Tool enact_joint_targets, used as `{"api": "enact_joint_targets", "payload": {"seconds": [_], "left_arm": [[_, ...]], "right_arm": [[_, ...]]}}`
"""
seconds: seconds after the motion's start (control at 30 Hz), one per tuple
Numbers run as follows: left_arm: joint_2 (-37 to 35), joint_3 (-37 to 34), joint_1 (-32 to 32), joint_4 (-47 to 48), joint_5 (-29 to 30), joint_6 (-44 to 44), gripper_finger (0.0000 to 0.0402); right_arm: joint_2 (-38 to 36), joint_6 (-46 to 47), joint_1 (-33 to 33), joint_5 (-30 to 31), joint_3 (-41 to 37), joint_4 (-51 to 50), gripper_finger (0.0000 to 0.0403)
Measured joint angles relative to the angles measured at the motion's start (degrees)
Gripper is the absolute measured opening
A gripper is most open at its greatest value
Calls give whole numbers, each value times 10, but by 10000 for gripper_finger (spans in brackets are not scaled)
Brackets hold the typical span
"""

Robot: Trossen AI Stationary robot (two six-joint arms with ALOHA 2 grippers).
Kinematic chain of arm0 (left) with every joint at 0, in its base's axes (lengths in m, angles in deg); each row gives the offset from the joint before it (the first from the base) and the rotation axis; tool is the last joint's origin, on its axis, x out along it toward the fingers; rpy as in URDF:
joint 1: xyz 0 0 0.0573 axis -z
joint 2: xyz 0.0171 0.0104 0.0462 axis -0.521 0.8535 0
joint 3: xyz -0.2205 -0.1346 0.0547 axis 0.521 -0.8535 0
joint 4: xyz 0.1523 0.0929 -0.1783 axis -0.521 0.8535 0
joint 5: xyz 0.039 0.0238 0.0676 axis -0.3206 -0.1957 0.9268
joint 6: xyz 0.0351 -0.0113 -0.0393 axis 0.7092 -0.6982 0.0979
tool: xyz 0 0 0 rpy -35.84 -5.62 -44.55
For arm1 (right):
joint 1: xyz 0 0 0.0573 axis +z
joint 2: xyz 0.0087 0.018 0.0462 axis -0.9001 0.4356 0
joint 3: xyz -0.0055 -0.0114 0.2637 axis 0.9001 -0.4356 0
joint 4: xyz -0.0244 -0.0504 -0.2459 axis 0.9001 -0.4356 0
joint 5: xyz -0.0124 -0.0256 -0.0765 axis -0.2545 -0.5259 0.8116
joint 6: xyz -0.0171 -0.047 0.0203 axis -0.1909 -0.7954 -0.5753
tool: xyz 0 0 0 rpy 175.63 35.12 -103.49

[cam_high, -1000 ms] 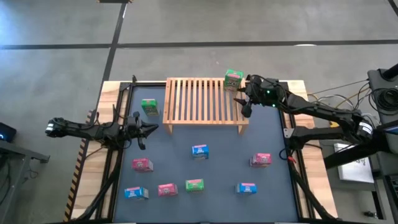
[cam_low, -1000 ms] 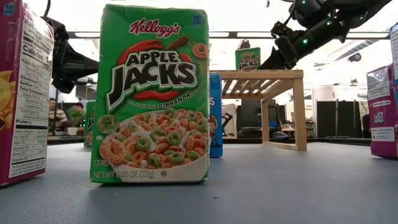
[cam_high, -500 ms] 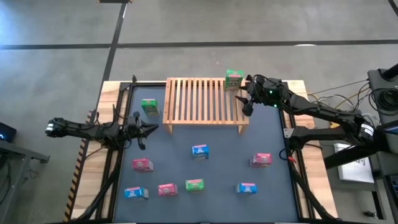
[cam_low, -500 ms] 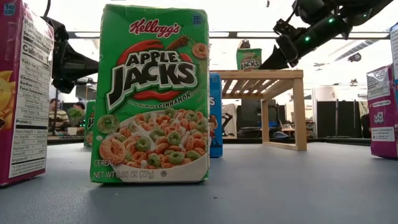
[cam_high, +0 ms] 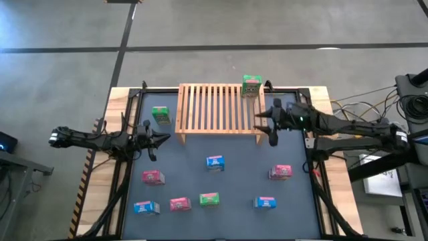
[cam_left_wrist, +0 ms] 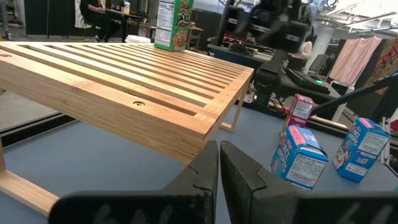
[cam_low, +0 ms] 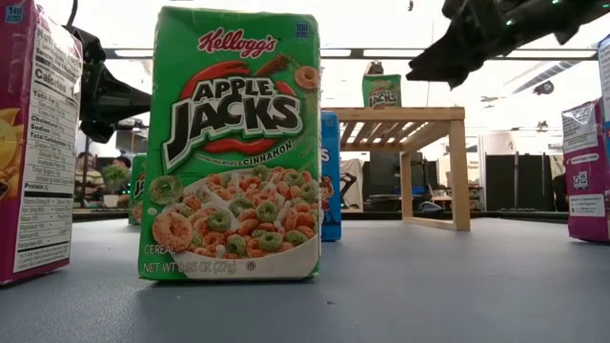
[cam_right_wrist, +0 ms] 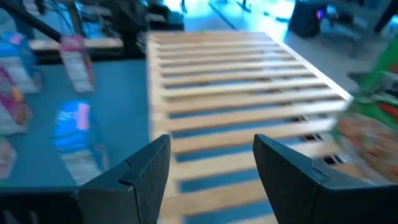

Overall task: Stack cereal on shelf
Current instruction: Put the top green cereal box on the shelf aligned with the other green cereal box

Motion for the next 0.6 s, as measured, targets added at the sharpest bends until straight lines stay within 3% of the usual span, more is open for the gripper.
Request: {"api": "enact_joint_targets", "payload": {"seconds": [0.2,0.3,0.43,0.6], "left_arm": [[0,0,0,0,0,0,1],[0,0,0,0,0,0,1],[0,0,0,0,0,0,1],[0,0,0,0,0,0,1]], "right_arm": [[-16,0,134,117,-63,107,219],[-10,-9,183,143,-91,152,219],[7,-45,218,162,-126,170,219],[16,-21,220,180,-169,191,219]]}}
